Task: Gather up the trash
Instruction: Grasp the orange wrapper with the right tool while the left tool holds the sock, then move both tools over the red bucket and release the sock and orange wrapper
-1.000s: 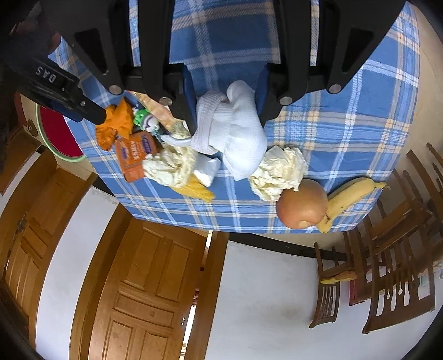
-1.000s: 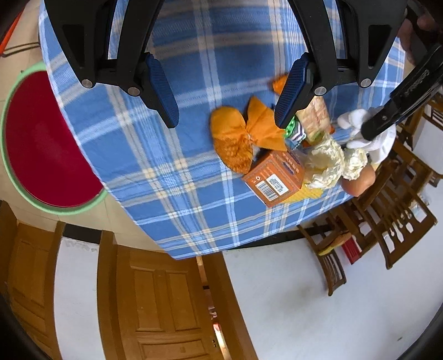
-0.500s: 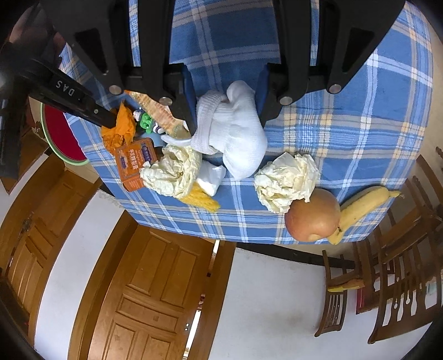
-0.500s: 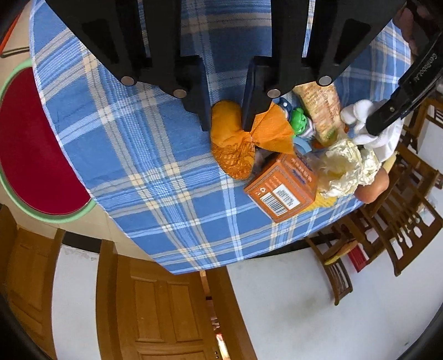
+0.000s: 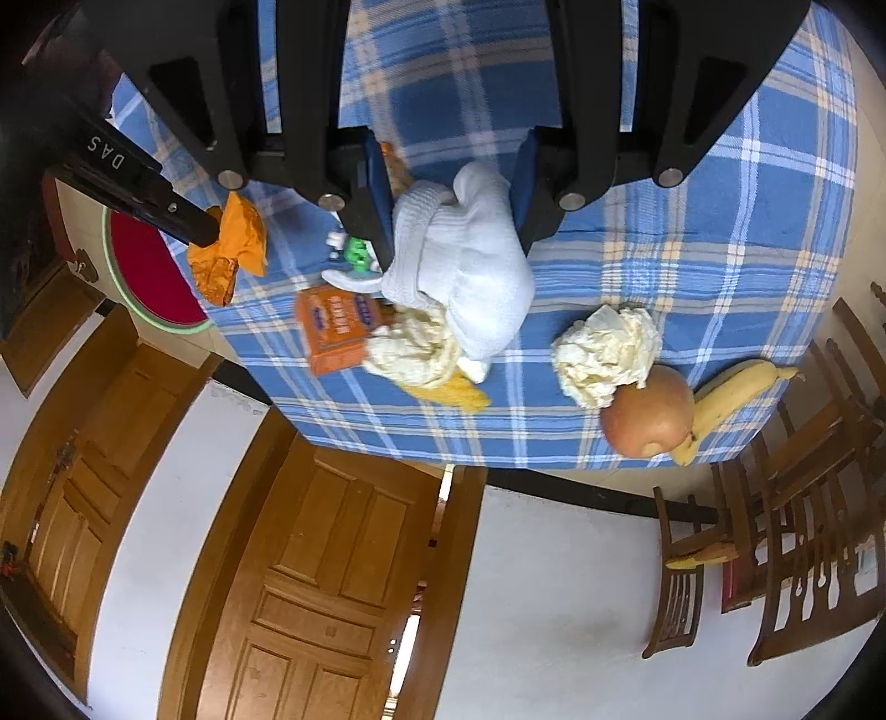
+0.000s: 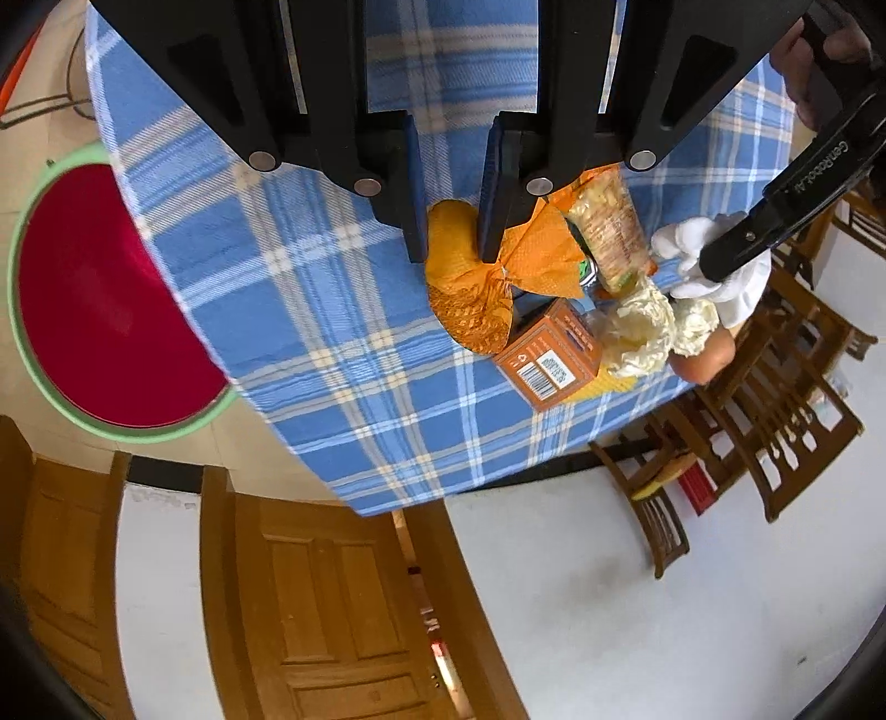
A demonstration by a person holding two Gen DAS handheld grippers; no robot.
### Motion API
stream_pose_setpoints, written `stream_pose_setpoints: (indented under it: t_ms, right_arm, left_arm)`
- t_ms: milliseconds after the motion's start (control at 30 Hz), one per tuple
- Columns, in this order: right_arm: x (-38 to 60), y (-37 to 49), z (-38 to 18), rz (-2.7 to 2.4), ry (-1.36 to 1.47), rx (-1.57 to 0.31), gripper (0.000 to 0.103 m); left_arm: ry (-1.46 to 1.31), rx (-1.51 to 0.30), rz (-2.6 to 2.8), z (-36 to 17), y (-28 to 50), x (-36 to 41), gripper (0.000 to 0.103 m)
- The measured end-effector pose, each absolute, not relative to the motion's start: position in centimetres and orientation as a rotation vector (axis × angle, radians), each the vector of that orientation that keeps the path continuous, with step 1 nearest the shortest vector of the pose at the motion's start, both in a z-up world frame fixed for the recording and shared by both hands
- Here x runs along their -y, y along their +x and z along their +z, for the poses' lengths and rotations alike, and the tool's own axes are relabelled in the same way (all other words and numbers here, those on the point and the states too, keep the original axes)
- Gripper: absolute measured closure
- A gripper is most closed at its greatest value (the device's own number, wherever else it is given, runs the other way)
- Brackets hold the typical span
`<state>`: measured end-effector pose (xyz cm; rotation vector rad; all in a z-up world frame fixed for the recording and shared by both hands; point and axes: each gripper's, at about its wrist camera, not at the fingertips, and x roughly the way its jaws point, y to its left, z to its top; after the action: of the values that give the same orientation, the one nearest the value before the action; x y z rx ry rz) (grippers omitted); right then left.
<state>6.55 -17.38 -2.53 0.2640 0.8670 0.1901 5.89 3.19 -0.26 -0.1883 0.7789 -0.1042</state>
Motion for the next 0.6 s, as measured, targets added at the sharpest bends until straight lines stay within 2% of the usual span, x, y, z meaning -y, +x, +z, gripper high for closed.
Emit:
stream_pose_setpoints:
  t_ms: [600]
  right_arm:
    - [24.5,3.3,-1.0,0.063,0.335,-0.797,0.085]
  left_arm:
    - [-0.146,-0.799,-0.217,1.2,6.4,3.0,0.067]
